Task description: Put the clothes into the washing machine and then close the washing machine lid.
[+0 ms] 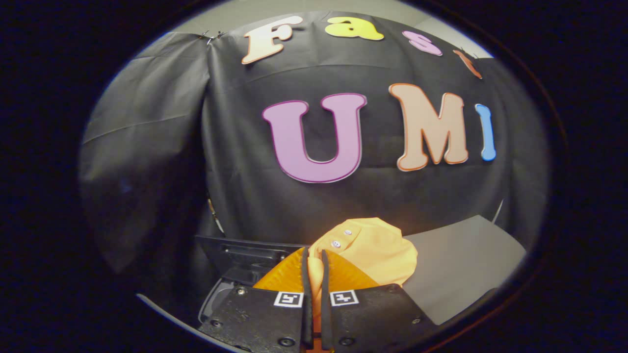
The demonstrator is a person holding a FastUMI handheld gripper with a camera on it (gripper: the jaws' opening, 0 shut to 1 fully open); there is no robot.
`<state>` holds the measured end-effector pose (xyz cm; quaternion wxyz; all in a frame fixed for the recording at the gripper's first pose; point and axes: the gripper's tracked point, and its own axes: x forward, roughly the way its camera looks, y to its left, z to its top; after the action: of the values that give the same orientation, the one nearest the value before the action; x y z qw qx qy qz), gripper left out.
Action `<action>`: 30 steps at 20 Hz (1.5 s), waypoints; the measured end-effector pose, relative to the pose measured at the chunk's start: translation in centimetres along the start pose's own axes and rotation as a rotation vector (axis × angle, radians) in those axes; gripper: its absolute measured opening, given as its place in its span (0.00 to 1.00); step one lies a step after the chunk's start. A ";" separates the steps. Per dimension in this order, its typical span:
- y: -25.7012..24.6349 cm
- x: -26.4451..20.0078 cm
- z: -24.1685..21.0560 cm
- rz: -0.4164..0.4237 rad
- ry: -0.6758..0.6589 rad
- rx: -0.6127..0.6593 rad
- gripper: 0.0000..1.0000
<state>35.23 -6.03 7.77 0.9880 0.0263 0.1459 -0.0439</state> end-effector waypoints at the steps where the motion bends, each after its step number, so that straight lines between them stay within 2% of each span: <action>1: 0.9 0.5 -0.2 0.013 0.006 -0.009 0.06; 6: 6.2 2.9 -2.0 0.097 0.036 -0.001 0.06; 15: 12.2 7.3 -6.1 0.193 0.094 0.015 0.06; 23: 15.0 10.5 -9.1 0.227 0.127 -0.023 0.06; 28: 15.7 12.0 -11.2 0.230 0.140 0.014 0.07; 30: 15.9 12.6 -12.4 0.235 0.158 0.046 0.11</action>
<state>45.24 9.61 -7.12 0.9709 0.0690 0.2182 0.0711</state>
